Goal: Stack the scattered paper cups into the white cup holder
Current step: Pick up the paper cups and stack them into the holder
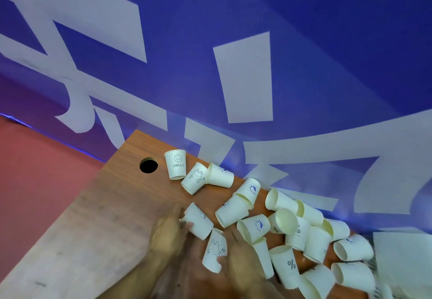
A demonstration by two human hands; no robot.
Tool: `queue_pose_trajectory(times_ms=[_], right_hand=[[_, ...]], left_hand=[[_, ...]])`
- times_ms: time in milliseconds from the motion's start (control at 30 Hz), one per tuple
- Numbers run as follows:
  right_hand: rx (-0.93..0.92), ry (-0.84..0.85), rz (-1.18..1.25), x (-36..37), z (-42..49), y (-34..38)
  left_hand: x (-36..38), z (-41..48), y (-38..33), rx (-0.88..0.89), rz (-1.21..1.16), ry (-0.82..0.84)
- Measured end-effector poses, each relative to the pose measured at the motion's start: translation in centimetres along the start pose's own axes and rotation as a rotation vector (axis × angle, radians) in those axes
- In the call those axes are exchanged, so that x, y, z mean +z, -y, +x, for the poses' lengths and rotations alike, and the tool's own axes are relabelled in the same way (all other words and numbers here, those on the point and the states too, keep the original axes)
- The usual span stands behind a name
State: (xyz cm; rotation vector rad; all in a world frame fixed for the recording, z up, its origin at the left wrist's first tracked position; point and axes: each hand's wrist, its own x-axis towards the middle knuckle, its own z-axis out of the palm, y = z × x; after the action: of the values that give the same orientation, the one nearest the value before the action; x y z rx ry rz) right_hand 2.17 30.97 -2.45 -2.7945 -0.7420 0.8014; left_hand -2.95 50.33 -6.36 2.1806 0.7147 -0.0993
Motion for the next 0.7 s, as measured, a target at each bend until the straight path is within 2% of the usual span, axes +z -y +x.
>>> queue_pose_trajectory(times_ms=[133,267,433,700], right_hand=[[-0.003,-0.08,0.04,-1.0,-0.6,-0.4],[-0.027,-0.164,0.048,-2.9,-1.8,-0.8],[-0.071,-0.281,0.079,-5.4,-4.4,-1.3],[-0.155,-0.469,0.095,-9.1,-10.3,-4.3]], left_hand=[[-0.1,-0.1,-0.1,-0.035,0.006,0.05],[-0.9,-1.0,-1.4,-0.035,0.009,0.033],[-2.9,-3.2,-4.7,0.047,0.008,0.012],[-3.7,-9.5,-11.7,0.196,0.118,-0.122]])
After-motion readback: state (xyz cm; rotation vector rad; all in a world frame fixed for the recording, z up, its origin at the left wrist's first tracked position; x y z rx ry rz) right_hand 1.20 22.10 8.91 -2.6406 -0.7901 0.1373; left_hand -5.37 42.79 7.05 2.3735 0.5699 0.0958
